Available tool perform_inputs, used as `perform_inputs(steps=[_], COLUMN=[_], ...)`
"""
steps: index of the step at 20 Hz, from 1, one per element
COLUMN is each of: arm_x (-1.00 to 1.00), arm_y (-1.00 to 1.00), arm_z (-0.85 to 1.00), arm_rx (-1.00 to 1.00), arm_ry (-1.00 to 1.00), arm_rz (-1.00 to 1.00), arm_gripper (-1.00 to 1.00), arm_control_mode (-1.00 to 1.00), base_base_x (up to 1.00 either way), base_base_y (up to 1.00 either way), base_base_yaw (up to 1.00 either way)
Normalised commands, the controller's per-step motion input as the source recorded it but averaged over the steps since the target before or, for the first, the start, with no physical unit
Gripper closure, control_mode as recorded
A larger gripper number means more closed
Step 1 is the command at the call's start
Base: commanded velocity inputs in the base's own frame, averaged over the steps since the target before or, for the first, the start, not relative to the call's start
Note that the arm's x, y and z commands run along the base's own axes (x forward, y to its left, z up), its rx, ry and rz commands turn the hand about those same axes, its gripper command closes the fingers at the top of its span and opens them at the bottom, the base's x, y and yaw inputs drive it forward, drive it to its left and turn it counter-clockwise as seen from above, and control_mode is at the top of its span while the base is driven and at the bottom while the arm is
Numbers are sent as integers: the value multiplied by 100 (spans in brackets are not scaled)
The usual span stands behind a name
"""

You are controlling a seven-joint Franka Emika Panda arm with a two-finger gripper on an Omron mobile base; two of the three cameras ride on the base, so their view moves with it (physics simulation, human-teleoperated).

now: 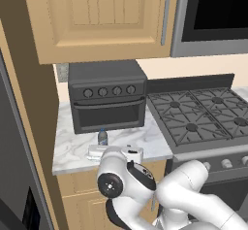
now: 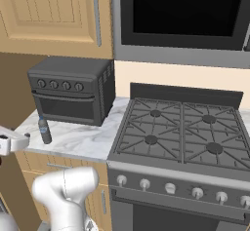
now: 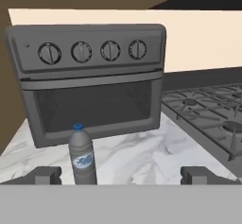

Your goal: Take the bottled waters from the counter and place them in the freezer to freeze. Close the freezer door after placing the bottles.

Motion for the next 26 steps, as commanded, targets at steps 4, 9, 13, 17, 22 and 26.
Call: perform_inputs(steps=[4, 9, 13, 17, 22, 26], arm_x=[12, 8, 16, 9, 16, 14], arm_y=[2, 0, 0, 0, 1, 13], arm_z=[-1, -10, -17, -18, -8, 0], arm_rx=[0, 0, 0, 0, 0, 0], arm_ry=[0, 0, 0, 0, 0, 0], arm_rz=[-1, -5, -8, -7, -5, 0], arm_gripper=[-100, -100, -100, -100, -100, -100], arm_control_mode=[-100, -100, -100, -100, -100, -100], base_base_x=[0, 0, 0, 0, 0, 0], base_base_y=[0, 0, 0, 0, 0, 0], base_base_yaw=[0, 0, 0, 0, 0, 0])
